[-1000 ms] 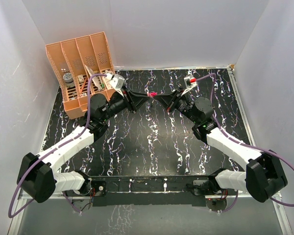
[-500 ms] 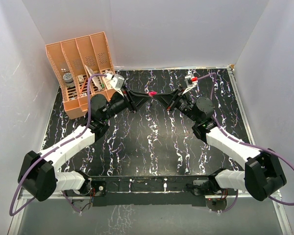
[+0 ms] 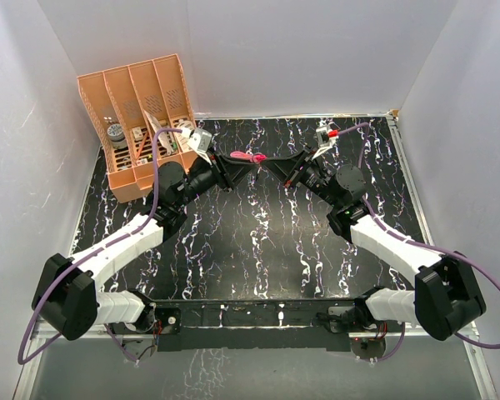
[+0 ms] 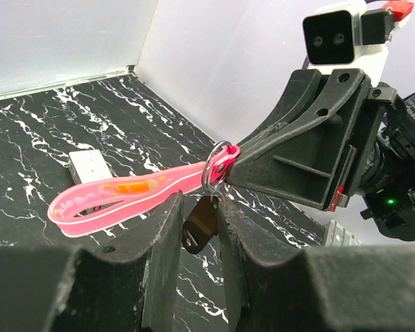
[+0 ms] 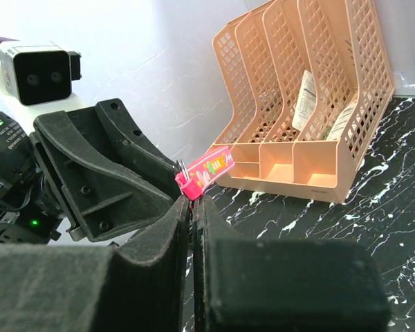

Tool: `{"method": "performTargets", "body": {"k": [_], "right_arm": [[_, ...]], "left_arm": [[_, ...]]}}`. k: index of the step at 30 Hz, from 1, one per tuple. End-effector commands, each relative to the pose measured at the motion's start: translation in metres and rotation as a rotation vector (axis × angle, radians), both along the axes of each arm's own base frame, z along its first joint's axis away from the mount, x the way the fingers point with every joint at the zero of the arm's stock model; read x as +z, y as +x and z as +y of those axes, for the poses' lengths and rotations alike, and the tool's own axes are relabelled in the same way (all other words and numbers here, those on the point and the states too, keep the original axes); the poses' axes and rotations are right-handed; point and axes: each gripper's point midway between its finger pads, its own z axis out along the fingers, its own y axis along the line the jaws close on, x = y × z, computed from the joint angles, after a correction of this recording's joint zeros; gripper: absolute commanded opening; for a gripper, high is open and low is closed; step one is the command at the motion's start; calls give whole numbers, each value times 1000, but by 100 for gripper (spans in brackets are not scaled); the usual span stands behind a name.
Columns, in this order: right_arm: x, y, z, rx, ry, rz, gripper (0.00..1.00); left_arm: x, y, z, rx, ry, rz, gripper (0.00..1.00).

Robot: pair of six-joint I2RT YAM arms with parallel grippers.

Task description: Put the keys on the keyring

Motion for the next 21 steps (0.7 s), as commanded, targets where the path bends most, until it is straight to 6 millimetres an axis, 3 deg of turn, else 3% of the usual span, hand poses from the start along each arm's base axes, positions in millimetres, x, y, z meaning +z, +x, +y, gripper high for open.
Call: {"method": "performTargets", "body": {"k": [1, 21], "right_arm": [[34, -5, -2, 19, 55, -100, 0], [23, -2, 1, 29, 44, -76, 0]], "left_arm": [[19, -1, 6, 36, -38, -65, 26], [38, -9, -2, -34, -80, -120, 26]]}}
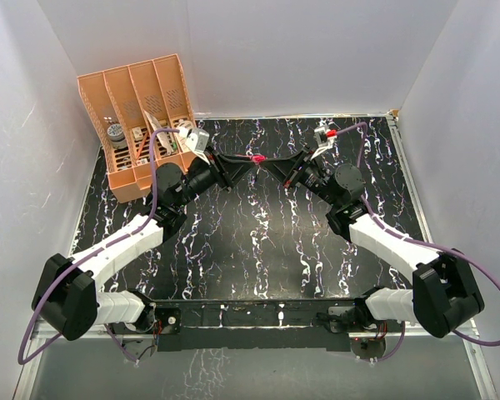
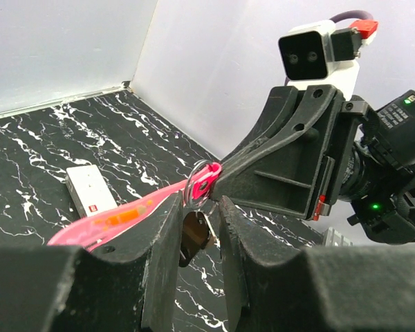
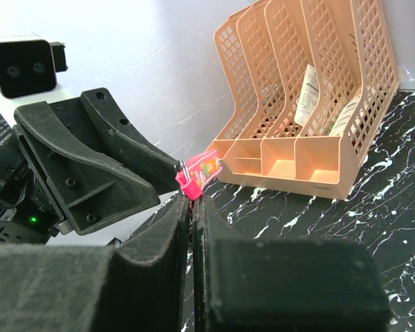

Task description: Put the keys on the keyring

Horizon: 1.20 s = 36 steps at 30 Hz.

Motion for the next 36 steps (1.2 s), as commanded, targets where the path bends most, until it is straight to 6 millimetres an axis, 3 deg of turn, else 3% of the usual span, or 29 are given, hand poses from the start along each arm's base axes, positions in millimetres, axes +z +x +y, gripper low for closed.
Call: {"method": "performTargets", "body": {"k": [1, 10, 24, 26, 29, 36], "right_arm": [[28, -3, -1, 10, 46, -86, 0], [30, -5, 0, 21, 47, -95, 0], [22, -5, 3, 40, 40, -83, 0], [22, -5, 3, 41, 41, -83, 0], [22, -5, 3, 40, 41, -83, 0], [21, -5, 3, 41, 40, -80, 0]], "left_arm": [[30, -10, -4, -48, -52, -87, 26], [24, -6, -11, -73, -45, -61, 26], [36, -9, -8, -72, -75, -108, 26], [36, -10, -8, -72, -75, -109, 23], [38, -11, -8, -75, -82, -116, 12], [37, -11, -9, -80, -85, -115, 6]]}}
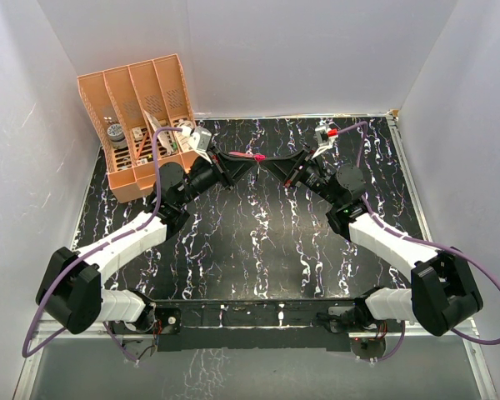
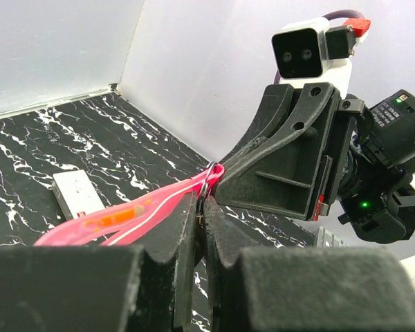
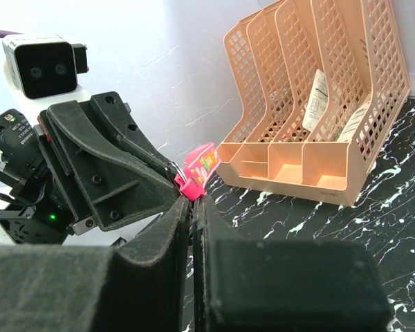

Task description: Put the keys on the keyring

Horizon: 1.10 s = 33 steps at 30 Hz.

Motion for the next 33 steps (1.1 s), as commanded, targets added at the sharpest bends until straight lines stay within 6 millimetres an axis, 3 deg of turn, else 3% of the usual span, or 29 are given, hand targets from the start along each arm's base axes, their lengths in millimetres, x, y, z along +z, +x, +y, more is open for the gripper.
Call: {"method": "performTargets", "body": {"k": [1, 6, 15, 22, 27, 33], "right_arm": [[18, -2, 1, 11, 27, -62, 0], [14, -2, 2, 15, 24, -54, 0], [11, 1, 0, -2, 23, -37, 0], [15, 11, -20, -91, 4, -42, 29], [14, 13, -33, -130, -27, -49, 33], [4, 6, -36, -121, -73, -37, 35]], "left_arm": [[37, -10, 1, -23, -64, -107, 5], [40, -11, 1, -24, -69, -115, 0], [39, -12, 2, -24, -66, -112, 0], [25, -3, 9, 44, 36, -33, 0], [12, 4, 14, 89, 122, 39, 0], [6, 11, 12, 96, 182, 110, 0]]}}
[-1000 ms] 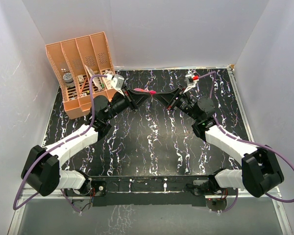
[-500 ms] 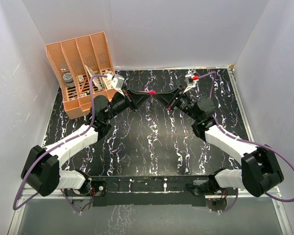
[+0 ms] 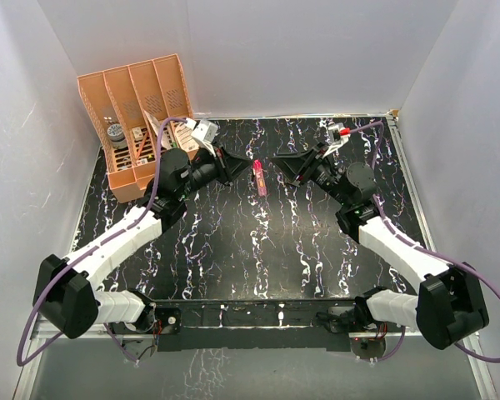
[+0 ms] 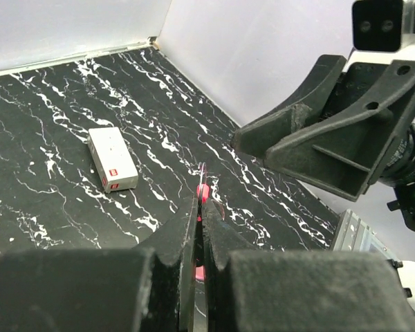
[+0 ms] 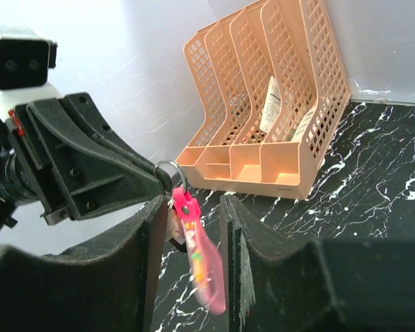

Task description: Put the keys on the keyring

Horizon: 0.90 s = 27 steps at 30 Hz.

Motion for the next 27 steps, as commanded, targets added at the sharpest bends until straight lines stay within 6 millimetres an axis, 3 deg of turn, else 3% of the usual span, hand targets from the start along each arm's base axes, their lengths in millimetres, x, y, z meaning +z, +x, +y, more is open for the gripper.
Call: {"method": "performTargets", "body": {"k": [1, 8, 19, 27], "right_arm": [[3, -9, -3, 2, -28, -36, 35], [-11, -19, 6, 88, -38, 10, 38], [-25, -15, 15, 128, -29, 74, 37], [-27, -8, 22, 146, 6, 101, 34]], "left_arm": [[17, 2, 2, 19, 41, 13, 0], [8, 9, 0, 39, 58, 101, 0], [-1, 13, -10, 20, 51, 203, 0], [2, 12, -12, 8, 44, 202, 0]]}}
